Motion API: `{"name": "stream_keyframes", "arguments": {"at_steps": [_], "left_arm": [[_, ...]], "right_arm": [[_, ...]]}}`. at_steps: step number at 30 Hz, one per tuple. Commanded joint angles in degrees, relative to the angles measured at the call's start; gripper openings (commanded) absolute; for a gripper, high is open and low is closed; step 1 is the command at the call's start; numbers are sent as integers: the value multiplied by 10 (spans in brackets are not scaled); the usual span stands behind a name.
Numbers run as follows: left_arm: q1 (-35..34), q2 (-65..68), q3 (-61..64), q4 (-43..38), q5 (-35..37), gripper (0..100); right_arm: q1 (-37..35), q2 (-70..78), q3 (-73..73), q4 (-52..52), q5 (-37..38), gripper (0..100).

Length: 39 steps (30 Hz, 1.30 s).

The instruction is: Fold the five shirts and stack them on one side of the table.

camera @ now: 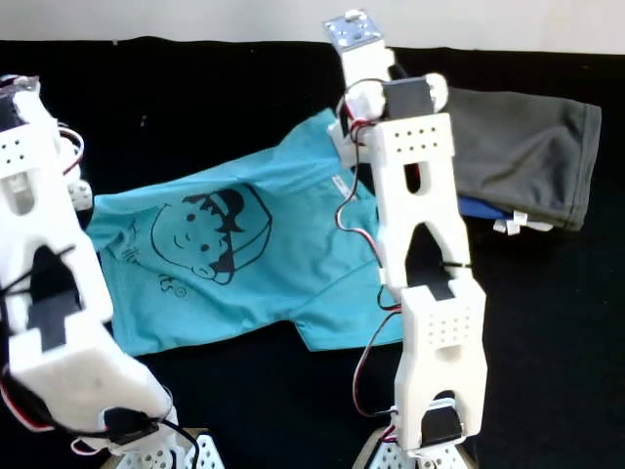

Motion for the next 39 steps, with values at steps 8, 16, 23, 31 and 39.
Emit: {"name": "stream_keyframes", "arguments": {"at_steps": [8,16,23,31,39], "left_arm": [[-29,-153,220,-40,-58,8],[-33,-154,266,-30,-103,8],[-15,-150,361,-55,-114,8],[-1,-154,452,-107,-113,8],[22,-154,505,-107,-114,8]], "right_arm": [[17,-157,204,8,-5,7],[18,-368,565,-113,-4,7],[24,-493,793,-229,-1,7],[31,-503,849,-247,0,7],[63,-504,848,-204,33,7]]}}
